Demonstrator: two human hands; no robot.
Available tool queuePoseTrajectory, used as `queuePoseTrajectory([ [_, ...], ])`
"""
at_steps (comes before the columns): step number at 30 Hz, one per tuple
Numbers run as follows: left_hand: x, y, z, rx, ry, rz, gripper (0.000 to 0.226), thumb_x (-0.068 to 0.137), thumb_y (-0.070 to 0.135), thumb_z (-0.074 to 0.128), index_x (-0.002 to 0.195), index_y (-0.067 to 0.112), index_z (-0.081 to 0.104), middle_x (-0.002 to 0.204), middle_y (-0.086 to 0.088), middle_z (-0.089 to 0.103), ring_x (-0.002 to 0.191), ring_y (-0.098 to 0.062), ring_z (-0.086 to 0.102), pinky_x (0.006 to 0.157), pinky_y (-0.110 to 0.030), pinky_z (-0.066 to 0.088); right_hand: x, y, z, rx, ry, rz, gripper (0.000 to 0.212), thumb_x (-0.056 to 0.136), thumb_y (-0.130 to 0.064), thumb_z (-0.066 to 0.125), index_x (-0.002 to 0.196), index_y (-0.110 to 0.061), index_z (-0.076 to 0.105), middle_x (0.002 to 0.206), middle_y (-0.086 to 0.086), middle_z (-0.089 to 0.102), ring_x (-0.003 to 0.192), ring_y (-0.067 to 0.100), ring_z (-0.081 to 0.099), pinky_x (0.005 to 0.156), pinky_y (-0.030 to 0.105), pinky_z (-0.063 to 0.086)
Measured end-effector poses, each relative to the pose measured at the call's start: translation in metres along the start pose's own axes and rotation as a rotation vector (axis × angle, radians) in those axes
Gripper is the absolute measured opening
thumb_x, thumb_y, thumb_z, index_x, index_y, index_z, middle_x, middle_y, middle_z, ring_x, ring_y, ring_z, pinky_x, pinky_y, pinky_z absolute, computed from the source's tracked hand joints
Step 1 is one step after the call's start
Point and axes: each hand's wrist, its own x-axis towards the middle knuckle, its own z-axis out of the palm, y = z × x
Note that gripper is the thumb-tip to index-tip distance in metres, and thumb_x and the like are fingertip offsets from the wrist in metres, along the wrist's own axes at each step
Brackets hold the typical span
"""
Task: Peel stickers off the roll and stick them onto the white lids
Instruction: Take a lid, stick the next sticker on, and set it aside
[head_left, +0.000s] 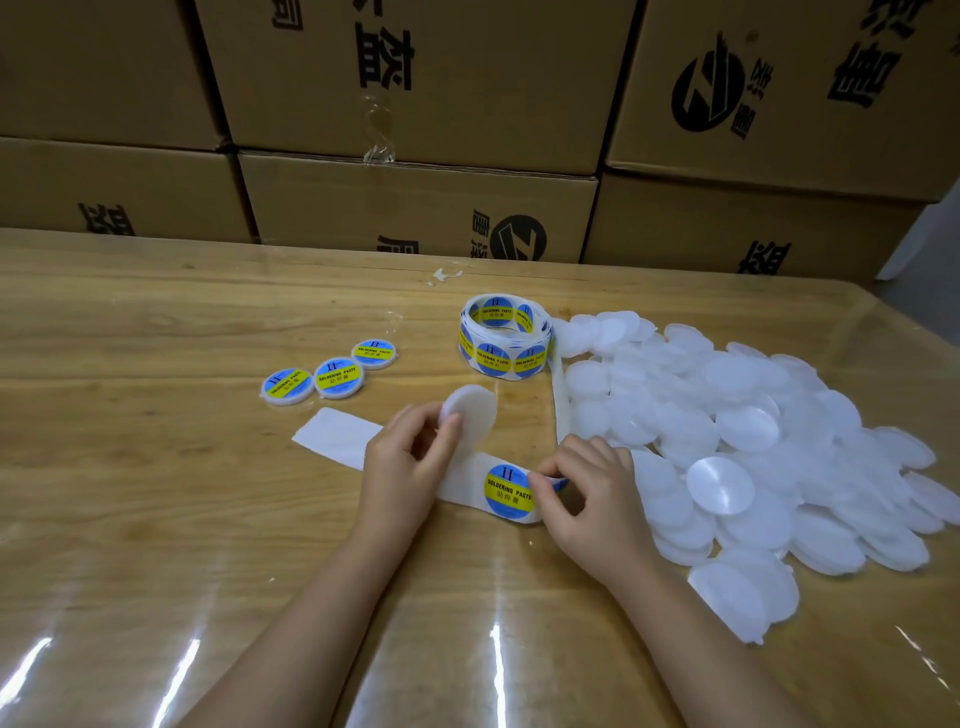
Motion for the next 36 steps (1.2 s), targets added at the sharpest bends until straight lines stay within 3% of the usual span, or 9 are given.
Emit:
queuePoseTrajectory([
  [2,-0.0017,-0.0005,0.0028,-0.06,-0.014,-0.045,0.02,0.087,0.022,0.062,0.094,0.04,0.057,0.073,0.006,0.061,0.066,-0.016,0.058,0.064,-0.019,0.045,-0.0009,-0.0004,-0.0008,0.045,-0.042,-0.044,0.021,0.083,-0.025,0.055,0.064,-0.016,0.054,0.065,-0.014,0.044,0.067,0.012,0.043,0.072,0.029,0.031],
  [5,-0.0025,0.0028,0.0032,-0.004,-0.032,0.036,0.037,0.09,0.008,0.06,0.106,0.041,0.053,0.076,0.01,0.057,0.065,-0.007,0.054,0.064,-0.015,0.044,-0.002,-0.0002,-0.0001,0.09,-0.119,-0.091,0.022,0.087,-0.029,0.049,0.068,-0.02,0.054,0.067,-0.013,0.049,0.07,0.013,0.044,0.074,0.032,0.034],
  [7,-0.0033,0.004,0.0007,0.124,-0.089,0.192,0.02,0.09,0.01,0.052,0.097,0.024,0.065,0.082,0.008,0.055,0.072,-0.007,0.051,0.065,-0.022,0.043,-0.0023,0.0,0.0009,0.106,-0.141,-0.096,0.022,0.089,-0.03,0.048,0.07,-0.022,0.054,0.067,-0.015,0.048,0.071,0.011,0.043,0.074,0.03,0.032],
  [9,-0.0049,0.0043,0.0,0.209,-0.164,0.282,0.026,0.085,0.015,0.046,0.093,0.009,0.069,0.085,0.002,0.054,0.076,-0.015,0.052,0.067,-0.032,0.043,-0.0021,0.0007,0.0016,0.117,-0.137,-0.094,0.021,0.09,-0.031,0.047,0.071,-0.023,0.054,0.068,-0.018,0.046,0.072,0.01,0.041,0.073,0.027,0.031],
  [13,-0.0063,0.0077,0.0002,0.277,-0.237,0.237,0.032,0.083,0.032,0.045,0.084,0.014,0.072,0.08,0.012,0.054,0.082,-0.015,0.049,0.075,-0.035,0.036,-0.0009,0.0027,0.0016,0.162,-0.093,-0.062,0.019,0.091,-0.029,0.045,0.074,-0.024,0.054,0.069,-0.019,0.044,0.074,0.009,0.04,0.071,0.033,0.036],
  [18,-0.0065,0.0079,-0.002,0.283,-0.266,0.186,0.033,0.081,0.038,0.045,0.066,0.017,0.064,0.072,0.008,0.057,0.079,-0.018,0.049,0.076,-0.034,0.029,0.0004,0.0039,0.003,0.189,-0.042,-0.059,0.021,0.091,-0.027,0.045,0.077,-0.019,0.058,0.073,-0.017,0.048,0.076,0.014,0.043,0.068,0.036,0.041],
  [25,-0.0056,0.0071,-0.0024,0.261,-0.263,0.15,0.032,0.079,0.039,0.046,0.066,0.018,0.065,0.075,0.01,0.059,0.082,-0.017,0.05,0.081,-0.025,0.027,0.001,0.0059,0.0047,0.162,0.007,-0.069,0.022,0.093,-0.022,0.044,0.08,-0.013,0.06,0.084,-0.01,0.055,0.08,0.017,0.044,0.073,0.03,0.038],
  [29,-0.0045,0.0069,-0.0026,0.268,-0.256,0.153,0.032,0.078,0.04,0.047,0.066,0.016,0.065,0.076,0.013,0.057,0.081,-0.015,0.049,0.079,-0.03,0.028,0.0015,0.0068,0.0053,0.132,0.046,-0.059,0.02,0.092,-0.02,0.044,0.083,-0.014,0.06,0.089,-0.01,0.054,0.083,0.016,0.046,0.077,0.02,0.035],
  [36,-0.0048,0.0073,-0.0031,0.225,-0.324,0.136,0.034,0.079,0.042,0.046,0.068,0.017,0.066,0.077,0.008,0.06,0.084,-0.018,0.051,0.083,-0.027,0.029,-0.0008,0.0064,0.0072,0.008,-0.024,-0.163,0.016,0.086,-0.016,0.061,0.101,-0.016,0.066,0.095,-0.007,0.06,0.087,0.015,0.047,0.079,0.025,0.04],
])
